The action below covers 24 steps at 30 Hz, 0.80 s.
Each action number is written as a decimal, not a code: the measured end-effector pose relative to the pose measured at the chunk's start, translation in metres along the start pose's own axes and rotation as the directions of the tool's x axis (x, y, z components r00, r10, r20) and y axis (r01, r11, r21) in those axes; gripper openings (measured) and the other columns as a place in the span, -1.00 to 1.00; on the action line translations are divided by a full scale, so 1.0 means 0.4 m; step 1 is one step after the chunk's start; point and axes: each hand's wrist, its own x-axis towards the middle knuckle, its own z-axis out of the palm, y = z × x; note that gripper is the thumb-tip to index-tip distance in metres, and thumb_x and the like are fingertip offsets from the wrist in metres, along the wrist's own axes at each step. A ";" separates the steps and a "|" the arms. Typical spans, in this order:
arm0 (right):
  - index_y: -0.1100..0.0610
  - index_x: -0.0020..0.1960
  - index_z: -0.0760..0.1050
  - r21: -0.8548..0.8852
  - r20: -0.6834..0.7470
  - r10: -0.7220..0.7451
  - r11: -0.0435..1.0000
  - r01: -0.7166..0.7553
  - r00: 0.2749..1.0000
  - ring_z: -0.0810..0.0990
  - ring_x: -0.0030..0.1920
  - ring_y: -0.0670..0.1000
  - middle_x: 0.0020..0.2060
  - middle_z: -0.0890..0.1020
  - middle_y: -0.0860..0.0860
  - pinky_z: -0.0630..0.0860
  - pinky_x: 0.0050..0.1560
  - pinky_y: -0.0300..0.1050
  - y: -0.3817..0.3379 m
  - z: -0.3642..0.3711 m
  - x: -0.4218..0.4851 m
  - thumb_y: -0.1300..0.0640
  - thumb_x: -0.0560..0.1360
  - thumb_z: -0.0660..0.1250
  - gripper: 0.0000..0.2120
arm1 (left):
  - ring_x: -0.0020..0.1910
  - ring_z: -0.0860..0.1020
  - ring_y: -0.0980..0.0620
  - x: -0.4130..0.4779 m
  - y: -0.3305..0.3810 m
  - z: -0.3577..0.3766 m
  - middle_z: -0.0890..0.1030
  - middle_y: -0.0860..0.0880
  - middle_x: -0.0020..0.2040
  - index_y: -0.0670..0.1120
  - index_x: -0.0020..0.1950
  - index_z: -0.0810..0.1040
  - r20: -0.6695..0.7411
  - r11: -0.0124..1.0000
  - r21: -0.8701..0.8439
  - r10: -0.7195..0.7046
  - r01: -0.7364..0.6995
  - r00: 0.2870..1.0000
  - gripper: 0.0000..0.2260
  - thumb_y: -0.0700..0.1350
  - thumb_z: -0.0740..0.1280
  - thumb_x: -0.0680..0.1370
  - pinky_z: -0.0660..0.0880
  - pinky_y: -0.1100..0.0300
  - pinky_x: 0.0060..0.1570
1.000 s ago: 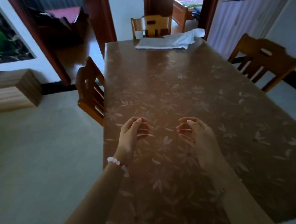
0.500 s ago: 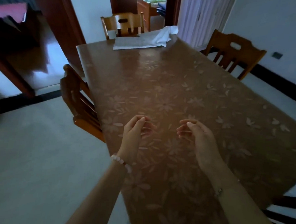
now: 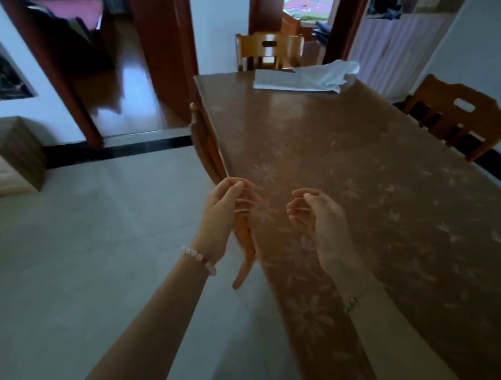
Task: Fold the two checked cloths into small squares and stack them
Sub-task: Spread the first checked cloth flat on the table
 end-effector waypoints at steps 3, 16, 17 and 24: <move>0.09 -0.11 0.56 -0.004 0.041 0.026 1.000 -0.026 0.999 0.63 -0.18 -0.04 -0.31 0.65 -0.02 0.56 -0.04 -0.13 0.005 0.115 0.006 0.21 0.58 0.15 -0.77 | -0.21 0.59 0.04 0.001 0.029 -0.119 0.62 -0.05 -0.23 -0.16 -0.06 0.52 -0.048 1.000 0.018 0.005 -0.004 0.999 -0.78 -0.15 0.11 0.63 0.55 0.20 -0.11; 0.13 -0.07 0.52 -0.068 0.245 0.042 0.997 -0.026 0.969 0.63 -0.15 -0.05 -0.19 0.63 0.03 0.58 -0.20 -0.33 -0.008 0.454 0.102 0.18 0.61 0.12 -0.79 | -0.15 0.57 -0.03 0.090 0.093 -0.395 0.60 -0.08 -0.18 -0.11 -0.07 0.50 -0.260 0.998 0.053 0.032 -0.018 0.965 -0.78 -0.12 0.10 0.64 0.52 0.15 -0.08; 0.13 -0.07 0.52 -0.067 0.252 0.040 0.997 -0.024 0.967 0.62 -0.15 -0.05 -0.19 0.63 0.02 0.58 -0.21 -0.34 -0.008 0.472 0.119 0.18 0.61 0.12 -0.79 | -0.15 0.58 -0.03 0.108 0.096 -0.407 0.60 -0.08 -0.18 -0.11 -0.07 0.50 -0.267 0.998 0.053 0.033 -0.020 0.963 -0.78 -0.12 0.10 0.64 0.52 0.15 -0.08; 0.20 0.04 0.52 -0.048 0.313 0.040 0.998 -0.026 0.949 0.62 -0.09 -0.01 -0.14 0.62 0.06 0.57 -0.07 -0.21 0.009 0.626 0.306 0.17 0.61 0.12 -0.79 | -0.17 0.57 -0.02 0.307 0.103 -0.512 0.59 -0.07 -0.19 -0.11 -0.08 0.50 -0.306 0.999 0.044 0.042 -0.030 0.951 -0.78 -0.13 0.09 0.63 0.51 0.19 -0.13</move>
